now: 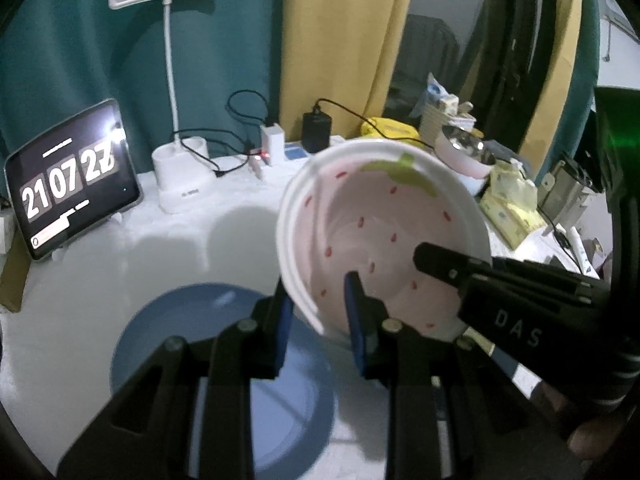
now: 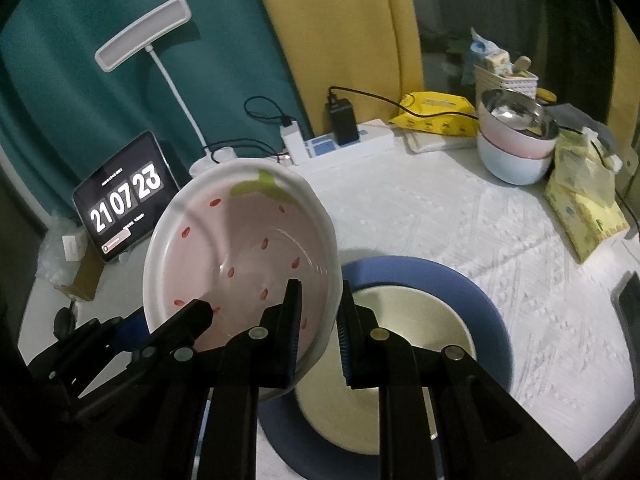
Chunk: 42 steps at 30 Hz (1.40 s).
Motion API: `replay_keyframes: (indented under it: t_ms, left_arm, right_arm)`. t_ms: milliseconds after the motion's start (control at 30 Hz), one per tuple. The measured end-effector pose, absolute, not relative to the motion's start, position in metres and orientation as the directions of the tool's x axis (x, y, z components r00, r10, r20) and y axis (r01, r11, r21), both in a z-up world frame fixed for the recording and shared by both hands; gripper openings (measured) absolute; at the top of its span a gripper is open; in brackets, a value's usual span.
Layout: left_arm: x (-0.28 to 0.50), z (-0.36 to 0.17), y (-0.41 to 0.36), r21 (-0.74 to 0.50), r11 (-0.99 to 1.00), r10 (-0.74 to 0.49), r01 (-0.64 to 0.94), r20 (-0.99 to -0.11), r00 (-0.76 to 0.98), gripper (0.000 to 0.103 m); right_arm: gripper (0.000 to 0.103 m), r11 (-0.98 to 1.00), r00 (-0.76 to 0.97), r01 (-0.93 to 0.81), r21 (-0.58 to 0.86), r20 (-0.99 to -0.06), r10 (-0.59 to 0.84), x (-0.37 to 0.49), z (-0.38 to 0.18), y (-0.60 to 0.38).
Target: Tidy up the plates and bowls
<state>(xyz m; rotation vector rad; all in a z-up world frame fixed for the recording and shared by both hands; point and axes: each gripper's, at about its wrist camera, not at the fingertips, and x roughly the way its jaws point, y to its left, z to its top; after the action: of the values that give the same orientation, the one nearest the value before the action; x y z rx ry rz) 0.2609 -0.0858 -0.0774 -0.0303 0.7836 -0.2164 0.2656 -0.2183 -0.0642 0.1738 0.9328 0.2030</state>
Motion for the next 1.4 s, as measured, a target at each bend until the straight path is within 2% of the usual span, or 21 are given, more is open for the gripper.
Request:
replay_keyframes:
  t_ms: [700, 1067, 1200, 1400]
  left_arm:
    - [0.244, -0.104, -0.149, -0.057, 0.968, -0.203, 0.245, -0.748, 0.632, 0.027]
    - [0.242, -0.115, -0.159, -0.031, 0.972, -0.171, 0.231, -0.770, 0.615, 0.028]
    - [0.241, -0.116, -0.159, -0.014, 0.974, -0.155, 0.227, -0.771, 0.618, 0.030]
    - [0.243, -0.118, -0.151, -0.014, 0.979, -0.139, 0.204, -0.777, 0.614, 0.032]
  right_arm:
    - [0.018, 0.970, 0.551, -0.033, 0.241, -0.805, 0.219, 0.240, -0.089, -0.279]
    - [0.019, 0.967, 0.535, -0.055, 0.249, -0.810, 0.239, 0.234, -0.097, -0.294]
    - [0.021, 0.973, 0.535, -0.088, 0.213, -0.814, 0.227, 0.232, -0.097, -0.287]
    - [0.023, 0.985, 0.561, -0.158, 0.072, -0.814, 0.149, 0.226, -0.095, -0.269]
